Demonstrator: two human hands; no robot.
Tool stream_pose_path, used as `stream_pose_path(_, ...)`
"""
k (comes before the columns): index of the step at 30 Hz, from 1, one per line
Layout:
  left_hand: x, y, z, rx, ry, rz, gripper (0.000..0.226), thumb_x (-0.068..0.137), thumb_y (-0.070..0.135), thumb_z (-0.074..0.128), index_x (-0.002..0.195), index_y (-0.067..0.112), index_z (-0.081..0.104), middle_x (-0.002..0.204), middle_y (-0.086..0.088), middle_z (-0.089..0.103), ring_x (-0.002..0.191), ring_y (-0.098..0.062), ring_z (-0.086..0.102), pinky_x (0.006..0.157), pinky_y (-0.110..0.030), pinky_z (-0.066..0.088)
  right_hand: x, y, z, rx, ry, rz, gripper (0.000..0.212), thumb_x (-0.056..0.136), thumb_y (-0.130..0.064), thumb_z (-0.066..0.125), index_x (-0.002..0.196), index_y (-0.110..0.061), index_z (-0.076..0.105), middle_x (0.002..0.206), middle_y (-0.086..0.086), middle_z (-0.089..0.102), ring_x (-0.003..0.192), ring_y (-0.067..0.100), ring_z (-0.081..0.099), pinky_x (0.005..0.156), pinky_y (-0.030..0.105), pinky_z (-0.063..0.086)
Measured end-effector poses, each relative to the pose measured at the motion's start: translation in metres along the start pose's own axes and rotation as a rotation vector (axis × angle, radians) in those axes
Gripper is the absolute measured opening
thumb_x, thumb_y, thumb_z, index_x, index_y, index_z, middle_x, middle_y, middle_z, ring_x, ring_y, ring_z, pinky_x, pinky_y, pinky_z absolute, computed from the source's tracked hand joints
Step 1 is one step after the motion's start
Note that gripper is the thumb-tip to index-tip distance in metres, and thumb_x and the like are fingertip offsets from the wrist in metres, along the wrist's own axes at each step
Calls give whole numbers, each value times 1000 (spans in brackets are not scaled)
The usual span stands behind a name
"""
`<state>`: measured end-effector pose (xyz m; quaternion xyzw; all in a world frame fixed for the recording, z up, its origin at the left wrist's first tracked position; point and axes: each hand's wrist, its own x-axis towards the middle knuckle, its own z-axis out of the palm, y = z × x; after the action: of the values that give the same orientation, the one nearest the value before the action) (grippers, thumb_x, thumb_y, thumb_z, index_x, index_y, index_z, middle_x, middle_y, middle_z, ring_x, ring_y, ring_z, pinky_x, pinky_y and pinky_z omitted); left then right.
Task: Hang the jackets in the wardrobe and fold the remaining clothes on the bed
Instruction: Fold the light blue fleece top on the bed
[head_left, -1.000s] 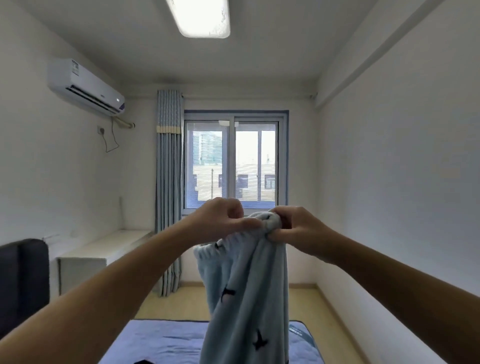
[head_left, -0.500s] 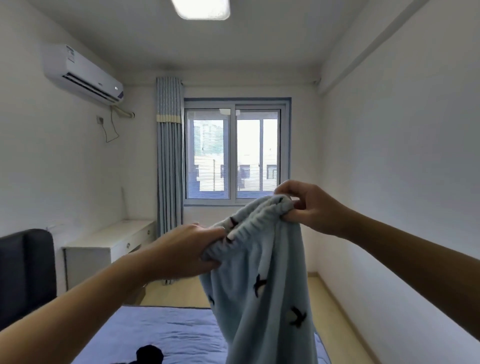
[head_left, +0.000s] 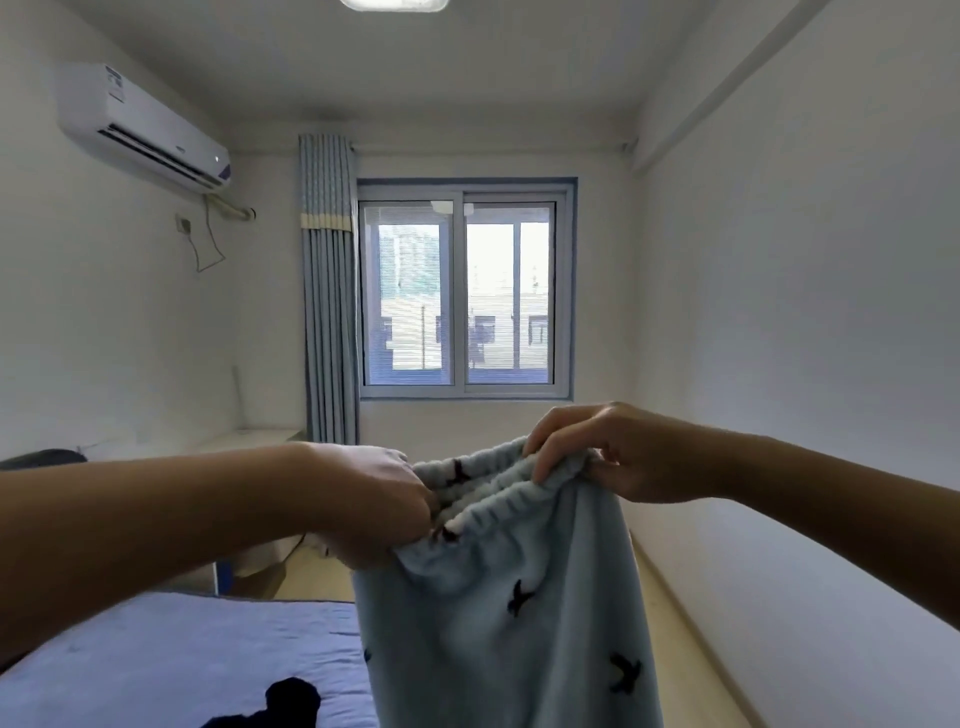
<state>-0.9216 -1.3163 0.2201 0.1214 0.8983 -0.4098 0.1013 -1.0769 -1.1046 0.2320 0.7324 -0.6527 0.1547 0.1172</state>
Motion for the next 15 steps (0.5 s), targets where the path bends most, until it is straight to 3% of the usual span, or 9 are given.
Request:
stream_pose_path(2,0,-3,2,4,147,34,16,86,16,50,98,14,61,103,3,55,72,-14,46,89,-37,48,-8,7,-5,-107,-57,62,32,92,1,52,115,-19,64,118,-5,57,108,9,53,90,19,47)
stream_pose_path(5,-2,-9,5,-66,366,55,24,91,23,47,113,21,54,122,9,42,67,-8,39,71,-25,46,-20,13,-10,-186,-153,140,28,94,-5,53,115,-20,63,117,-5,56,105,9,53,89,18,46)
stream_pose_path(9,-7,-22,11,-177,474,-10,21,93,38,51,112,34,43,111,10,39,66,-2,39,62,-16,38,-32,13,-10,-181,-249,174,24,89,-6,57,104,-22,66,103,-5,54,90,6,51,75,14,43)
stream_pose_path(12,-16,-24,10,-279,555,-15,19,90,32,60,104,35,47,106,11,46,73,-3,49,66,-17,43,-38,17,-15,-233,-323,213,10,86,-14,61,90,-23,64,90,-7,53,78,3,48,65,9,37)
stream_pose_path(15,-22,-23,2,-227,634,26,13,85,26,67,94,32,61,101,17,59,92,-1,51,84,-20,44,-42,24,-23,-294,-307,238,8,89,-16,62,94,-18,67,92,-6,57,79,3,51,69,8,41)
